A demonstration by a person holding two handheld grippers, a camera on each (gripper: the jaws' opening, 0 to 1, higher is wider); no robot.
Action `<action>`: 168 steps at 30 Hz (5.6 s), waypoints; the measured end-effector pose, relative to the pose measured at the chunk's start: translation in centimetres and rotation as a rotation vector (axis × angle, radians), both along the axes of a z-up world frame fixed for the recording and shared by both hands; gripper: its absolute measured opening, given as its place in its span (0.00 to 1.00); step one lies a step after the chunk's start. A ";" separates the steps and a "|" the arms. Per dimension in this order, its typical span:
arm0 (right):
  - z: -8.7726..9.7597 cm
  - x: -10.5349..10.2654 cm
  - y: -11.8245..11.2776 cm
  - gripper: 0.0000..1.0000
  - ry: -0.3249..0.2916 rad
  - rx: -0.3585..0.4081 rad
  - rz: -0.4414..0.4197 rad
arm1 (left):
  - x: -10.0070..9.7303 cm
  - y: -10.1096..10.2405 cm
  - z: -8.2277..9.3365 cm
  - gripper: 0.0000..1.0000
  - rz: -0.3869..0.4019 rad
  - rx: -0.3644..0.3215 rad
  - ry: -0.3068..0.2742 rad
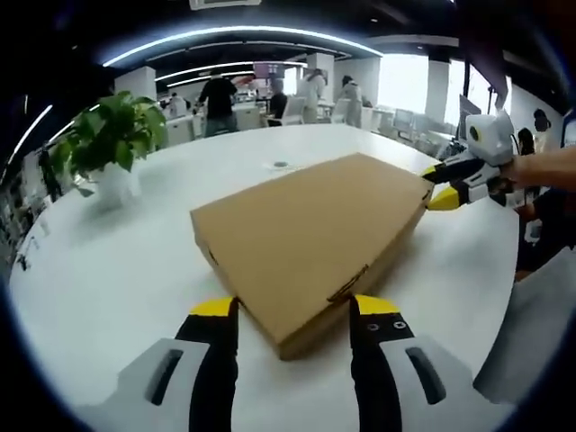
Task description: Operate the shoe box by opening the lid, removing the specified soft item, and placing it in the target area until the item is outside and the box remains undamaged.
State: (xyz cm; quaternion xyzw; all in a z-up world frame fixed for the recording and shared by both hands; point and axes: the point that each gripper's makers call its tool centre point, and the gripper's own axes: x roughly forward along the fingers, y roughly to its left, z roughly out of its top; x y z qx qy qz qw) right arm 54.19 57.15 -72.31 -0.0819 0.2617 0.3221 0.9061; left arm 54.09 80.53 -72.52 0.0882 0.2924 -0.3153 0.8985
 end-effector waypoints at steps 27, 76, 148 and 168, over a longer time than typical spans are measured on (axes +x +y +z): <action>0.2 -4.1 3.5 0.31 -0.006 0.025 -0.029 | -0.5 3.7 0.0 0.48 -0.157 0.037 0.047; 0.6 -8.5 9.7 0.29 0.004 0.057 0.042 | -4.1 9.2 0.6 0.49 -0.202 0.083 0.113; 10.7 -4.3 9.5 0.39 -0.200 0.028 0.075 | 1.4 8.5 10.3 0.50 -0.091 -0.053 -0.143; 12.2 -1.0 8.4 0.30 -0.235 0.037 0.030 | 5.5 10.1 11.6 0.16 0.024 -0.016 -0.235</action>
